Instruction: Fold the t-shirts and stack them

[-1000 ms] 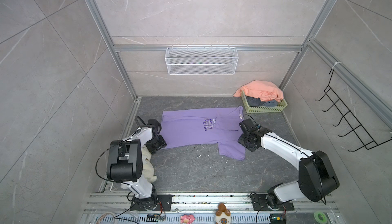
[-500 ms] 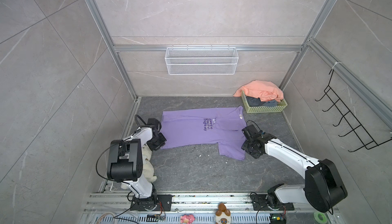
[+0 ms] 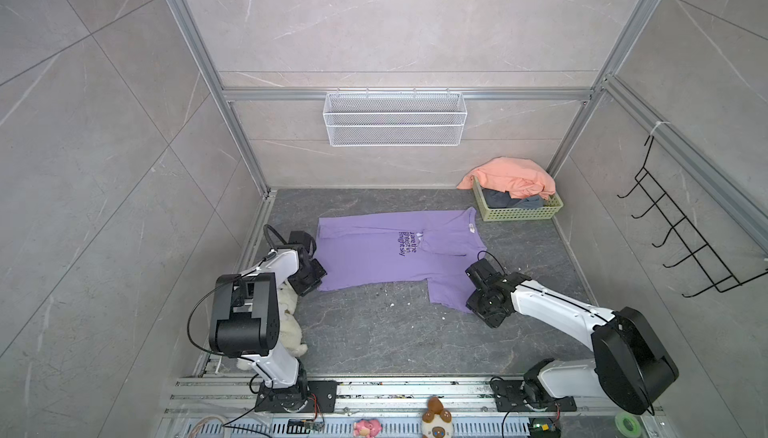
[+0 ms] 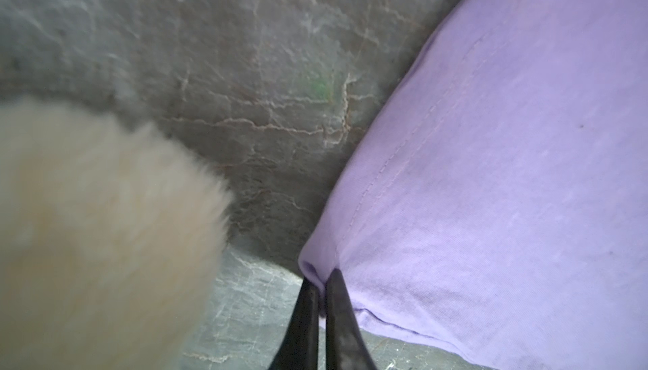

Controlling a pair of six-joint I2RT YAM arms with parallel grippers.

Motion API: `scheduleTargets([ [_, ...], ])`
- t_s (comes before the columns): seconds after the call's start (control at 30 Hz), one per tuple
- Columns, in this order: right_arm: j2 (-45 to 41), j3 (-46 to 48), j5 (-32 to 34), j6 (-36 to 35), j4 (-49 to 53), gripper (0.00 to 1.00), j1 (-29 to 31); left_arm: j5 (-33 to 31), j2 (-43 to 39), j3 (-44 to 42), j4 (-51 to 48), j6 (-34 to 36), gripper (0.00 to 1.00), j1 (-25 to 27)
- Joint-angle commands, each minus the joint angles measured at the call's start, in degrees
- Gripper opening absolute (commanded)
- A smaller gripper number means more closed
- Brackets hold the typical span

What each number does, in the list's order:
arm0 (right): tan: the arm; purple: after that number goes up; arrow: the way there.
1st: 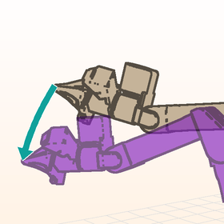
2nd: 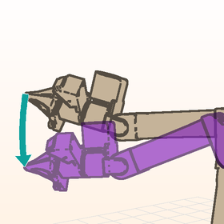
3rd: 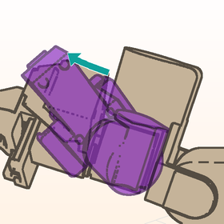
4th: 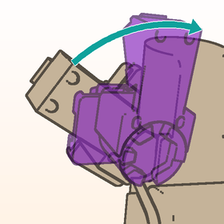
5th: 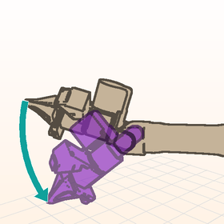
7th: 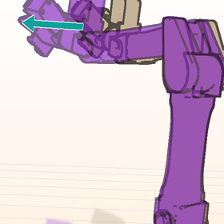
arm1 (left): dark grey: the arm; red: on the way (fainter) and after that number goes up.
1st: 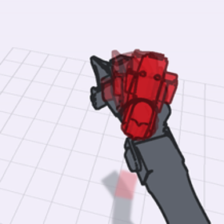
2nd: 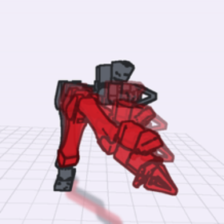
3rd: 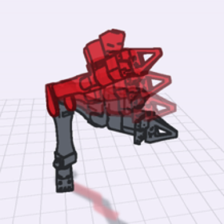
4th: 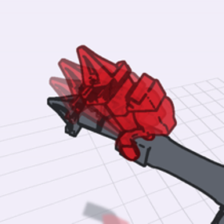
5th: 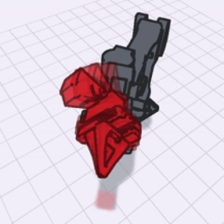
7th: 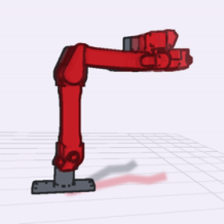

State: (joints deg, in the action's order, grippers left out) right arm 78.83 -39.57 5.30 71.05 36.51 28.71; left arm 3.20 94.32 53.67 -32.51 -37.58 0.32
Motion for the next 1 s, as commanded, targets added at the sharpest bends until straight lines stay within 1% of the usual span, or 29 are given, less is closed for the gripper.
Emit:
scheduleTargets([
  [0.0, 1.1, 0.79, 0.98, 2.26, -0.83, 0.5, 0.32, 0.49, -2.6, -0.06, -0.8, -0.47, 0.01, -0.38],
  [0.03, 1.33, 1.13, 1.27, 2.27, -1.1, 0.48, 0.29, 0.49, -2.8, -0.08, -0.8, -0.48, 0.0, -0.32],
  [0.07, 1.62, 1.62, 1.22, 2.2, -1.97, 0.44, 0.29, 0.37, -3.04, -0.17, -0.95, -0.42, 0.0, -0.35],
  [0.1, 1.86, 1.98, 1.03, 2.09, -2.91, 0.35, 0.29, 0.25, -3.21, -0.15, -1.06, -0.46, 0.0, -0.36],
  [0.13, 2.18, 2.08, 0.86, 1.7, -3.99, 0.24, 0.29, 0.23, -3.42, -0.24, -1.21, -0.52, 0.0, -0.4],
  [0.17, 2.5, 1.81, 0.85, 1.35, -4.17, 0.16, 0.31, -0.08, -3.68, -0.37, -1.47, -0.64, 0.0, -0.39],
  [0.23, 2.62, 0.88, 1.04, 0.62, -3.5, 0.06, 0.29, -0.13, -4.35, -0.59, -1.63, -0.63, 0.0, -0.4],
  [0.3, 1.84, 0.38, 1.03, 0.58, -2.65, 0.0, 0.26, -0.29, -5.05, -0.8, -1.97, -0.49, 0.0, -0.4],
  [0.47, -4.1, -0.35, 2.26, 2.1, -1.25, 0.0, 0.55, -0.28, -6.3, -0.14, -3.67, -1.16, 0.0, -0.4],
  [0.57, -5.38, -3.4, 4.08, 0.72, -1.41, 0.0, 0.5, 0.0, -5.28, 1.37, -4.61, -1.1, 0.0, -0.4],
  [0.77, -0.49, -13.29, 7.96, -4.04, -1.56, 0.0, 0.31, 1.14, -3.83, 5.94, -4.3, -0.39, 0.0, -0.49],
  [0.87, 2.32, -18.04, 8.11, -6.08, -3.08, 0.0, -0.93, 2.43, -2.41, 9.61, -4.64, 0.52, 0.0, -0.57],
  [0.97, 6.29, -22.5, 6.69, -8.24, -6.06, 0.0, -3.12, 4.27, 0.04, 13.33, -4.62, 1.44, 0.0, -0.67],
])
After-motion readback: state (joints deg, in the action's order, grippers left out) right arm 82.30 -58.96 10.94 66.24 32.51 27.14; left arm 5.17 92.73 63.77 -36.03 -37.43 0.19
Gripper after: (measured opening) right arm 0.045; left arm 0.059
